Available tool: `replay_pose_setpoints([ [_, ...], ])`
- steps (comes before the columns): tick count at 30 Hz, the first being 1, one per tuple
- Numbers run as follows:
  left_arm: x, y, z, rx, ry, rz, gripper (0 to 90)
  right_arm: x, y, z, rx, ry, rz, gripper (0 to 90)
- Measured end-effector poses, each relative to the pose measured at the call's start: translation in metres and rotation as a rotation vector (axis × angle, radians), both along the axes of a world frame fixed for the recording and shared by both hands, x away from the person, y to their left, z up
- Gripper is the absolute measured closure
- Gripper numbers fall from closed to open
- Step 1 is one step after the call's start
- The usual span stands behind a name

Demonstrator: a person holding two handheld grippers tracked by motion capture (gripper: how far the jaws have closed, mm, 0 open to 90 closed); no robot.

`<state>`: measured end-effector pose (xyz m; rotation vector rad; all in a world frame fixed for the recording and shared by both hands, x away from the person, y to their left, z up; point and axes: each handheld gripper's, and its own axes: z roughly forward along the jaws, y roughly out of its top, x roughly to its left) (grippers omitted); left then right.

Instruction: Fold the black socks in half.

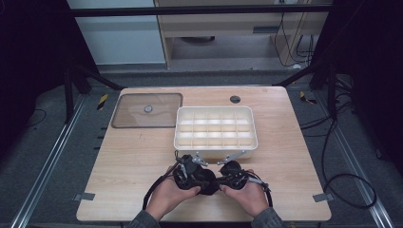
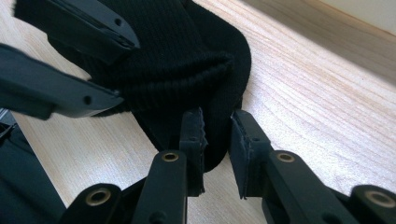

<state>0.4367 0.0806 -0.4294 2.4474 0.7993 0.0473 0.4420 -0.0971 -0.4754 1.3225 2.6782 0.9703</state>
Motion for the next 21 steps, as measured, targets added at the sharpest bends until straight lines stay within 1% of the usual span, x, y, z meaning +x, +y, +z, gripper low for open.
replay_pose_setpoints([
  [3, -0.001, -0.001, 0.005, -0.008, -0.010, -0.003, 68.7, 0.000, 0.000, 0.000, 0.000, 0.000, -0.001, 75.3],
  [6, 0.000, 0.000, 0.010, -0.003, -0.028, -0.003, 68.4, 0.000, 0.000, 0.000, 0.000, 0.001, -0.001, 75.3],
  [8, 0.001, 0.003, 0.012, 0.006, -0.043, 0.007, 68.1, 0.000, 0.000, 0.000, 0.001, 0.001, 0.000, 75.3],
  [13, 0.005, 0.016, 0.016, 0.018, -0.062, 0.042, 67.6, 0.000, -0.001, 0.000, 0.001, 0.002, 0.003, 75.6],
  [17, 0.009, 0.030, 0.018, 0.044, -0.082, 0.075, 67.7, 0.000, -0.002, 0.000, 0.003, 0.000, 0.008, 75.7],
  [21, 0.011, 0.042, 0.016, 0.066, -0.084, 0.102, 68.0, 0.000, -0.001, 0.000, -0.003, -0.001, 0.005, 75.9],
])
